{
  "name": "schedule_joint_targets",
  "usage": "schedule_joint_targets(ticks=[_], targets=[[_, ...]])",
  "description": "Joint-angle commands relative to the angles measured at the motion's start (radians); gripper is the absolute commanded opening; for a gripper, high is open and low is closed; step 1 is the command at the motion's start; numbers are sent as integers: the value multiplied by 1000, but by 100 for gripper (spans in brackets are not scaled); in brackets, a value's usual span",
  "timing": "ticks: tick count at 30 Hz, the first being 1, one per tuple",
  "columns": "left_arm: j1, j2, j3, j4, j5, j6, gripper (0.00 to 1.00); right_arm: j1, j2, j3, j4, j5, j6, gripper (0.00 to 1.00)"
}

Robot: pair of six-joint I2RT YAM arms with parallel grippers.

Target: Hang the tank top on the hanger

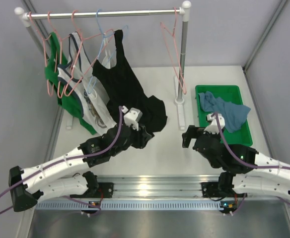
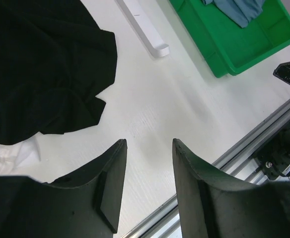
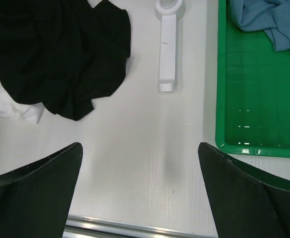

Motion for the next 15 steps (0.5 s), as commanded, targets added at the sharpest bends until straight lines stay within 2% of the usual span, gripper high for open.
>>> schedule_joint_targets(ticks=[1, 9, 12, 15], targets=[[-4, -26, 40, 0, 7, 21, 47, 13, 2, 8, 26, -4, 17, 100], [-3, -54, 55, -40, -7, 38, 47, -1, 102, 55, 16, -69, 0, 100], [-4, -65, 57, -49, -7, 47, 47, -71, 140, 77, 16, -142, -25, 100], [-4, -60, 55, -54, -6, 55, 48, -197, 164, 94, 11, -228, -51, 100]])
